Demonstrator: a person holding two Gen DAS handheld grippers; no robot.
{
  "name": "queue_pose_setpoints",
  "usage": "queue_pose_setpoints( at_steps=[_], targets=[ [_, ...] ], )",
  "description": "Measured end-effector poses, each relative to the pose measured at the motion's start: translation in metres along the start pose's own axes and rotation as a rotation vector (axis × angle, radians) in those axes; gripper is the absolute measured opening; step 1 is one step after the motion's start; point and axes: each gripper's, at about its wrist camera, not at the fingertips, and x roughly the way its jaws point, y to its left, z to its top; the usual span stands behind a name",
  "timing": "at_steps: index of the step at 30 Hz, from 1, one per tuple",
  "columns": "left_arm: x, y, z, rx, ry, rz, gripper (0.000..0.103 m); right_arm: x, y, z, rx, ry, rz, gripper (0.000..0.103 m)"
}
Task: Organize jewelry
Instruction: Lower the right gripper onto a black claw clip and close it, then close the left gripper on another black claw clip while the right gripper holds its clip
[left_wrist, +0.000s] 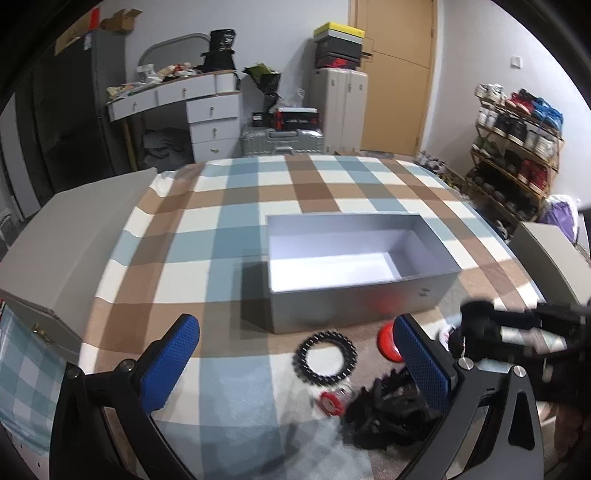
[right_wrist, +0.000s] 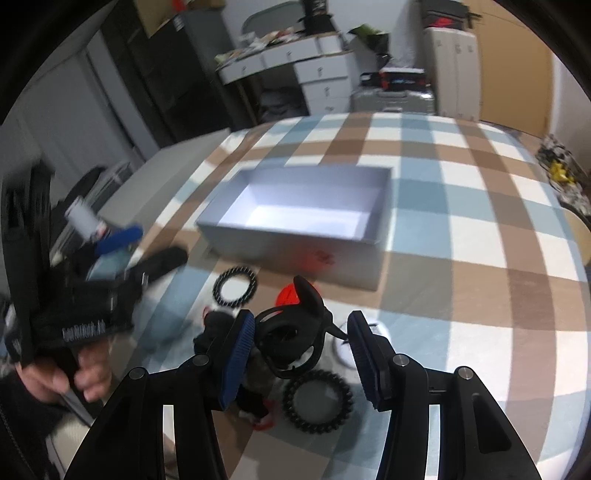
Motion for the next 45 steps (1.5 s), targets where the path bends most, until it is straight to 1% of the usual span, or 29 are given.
queue_pose_setpoints(
  at_steps=[3, 6, 7, 11, 16, 19, 21, 22, 23, 25, 26, 27, 28, 30, 31, 32, 33, 35, 36, 38, 40, 43, 45],
  targets=[
    [0.004, -0.005, -0.005, 0.006, 0.034, -0.049, 0.102, -0.012, -0.008, 0.004, 0.031, -0.056, -0.034, 0.051],
    [0.009, -0.008, -0.013, -0.010, 0.097, -0.114, 0.102, -0.024, -0.018, 0.009, 0.071, -0.111, -0.056, 0.051],
    [0.012, -0.010, -0.017, -0.017, 0.133, -0.151, 0.102, -0.027, -0.021, 0.010, 0.079, -0.121, -0.062, 0.051],
    [0.014, -0.022, -0.030, -0.007, 0.205, -0.216, 0.102, -0.034, -0.035, 0.012, 0.115, -0.136, -0.079, 0.051],
    [0.012, -0.038, -0.040, 0.049, 0.253, -0.248, 0.102, -0.036, -0.041, 0.012, 0.140, -0.140, -0.066, 0.051],
    [0.013, -0.042, -0.040, 0.082, 0.261, -0.236, 0.102, -0.036, -0.038, 0.010, 0.131, -0.138, -0.066, 0.051],
    [0.018, -0.041, -0.042, 0.079, 0.272, -0.235, 0.102, -0.035, -0.036, 0.009, 0.120, -0.136, -0.068, 0.051],
    [0.019, -0.041, -0.042, 0.072, 0.277, -0.238, 0.100, -0.035, -0.035, 0.009, 0.116, -0.137, -0.070, 0.051],
    [0.020, -0.040, -0.042, 0.066, 0.280, -0.238, 0.095, -0.035, -0.035, 0.009, 0.114, -0.138, -0.070, 0.051],
    [0.022, -0.037, -0.040, 0.052, 0.285, -0.248, 0.091, -0.034, -0.035, 0.009, 0.112, -0.138, -0.066, 0.050],
    [0.023, -0.035, -0.040, 0.039, 0.287, -0.256, 0.090, -0.034, -0.035, 0.009, 0.113, -0.138, -0.065, 0.037],
    [0.024, -0.035, -0.039, 0.027, 0.288, -0.261, 0.089, -0.033, -0.035, 0.010, 0.114, -0.132, -0.066, 0.034],
    [0.024, -0.035, -0.039, 0.017, 0.288, -0.264, 0.085, -0.032, -0.035, 0.010, 0.116, -0.126, -0.064, 0.035],
    [0.025, -0.034, -0.039, 0.009, 0.291, -0.261, 0.077, -0.029, -0.034, 0.009, 0.117, -0.112, -0.072, 0.035],
    [0.026, -0.035, -0.040, 0.013, 0.296, -0.258, 0.067, -0.027, -0.032, 0.008, 0.109, -0.102, -0.073, 0.035],
    [0.026, -0.036, -0.041, 0.021, 0.301, -0.250, 0.063, -0.025, -0.031, 0.007, 0.102, -0.093, -0.071, 0.034],
    [0.026, -0.036, -0.042, 0.024, 0.303, -0.246, 0.062, -0.023, -0.030, 0.007, 0.104, -0.086, -0.063, 0.034],
    [0.026, -0.036, -0.042, 0.036, 0.298, -0.241, 0.049, -0.020, -0.032, 0.007, 0.114, -0.075, -0.050, 0.034],
    [0.026, -0.036, -0.042, 0.036, 0.304, -0.259, 0.048, -0.019, -0.033, 0.007, 0.119, -0.069, -0.048, 0.034],
    [0.025, -0.036, -0.041, 0.040, 0.292, -0.254, 0.045, -0.018, -0.034, 0.006, 0.128, -0.062, -0.047, 0.035],
    [0.025, -0.039, -0.042, 0.070, 0.294, -0.250, 0.044, -0.019, -0.035, 0.007, 0.138, -0.059, -0.043, 0.036],
    [0.025, -0.043, -0.040, 0.096, 0.298, -0.254, 0.044, -0.021, -0.032, 0.008, 0.146, -0.071, -0.028, 0.036],
    [0.025, -0.043, -0.039, 0.103, 0.300, -0.258, 0.044, -0.021, -0.029, 0.009, 0.138, -0.066, -0.019, 0.038]
  ],
)
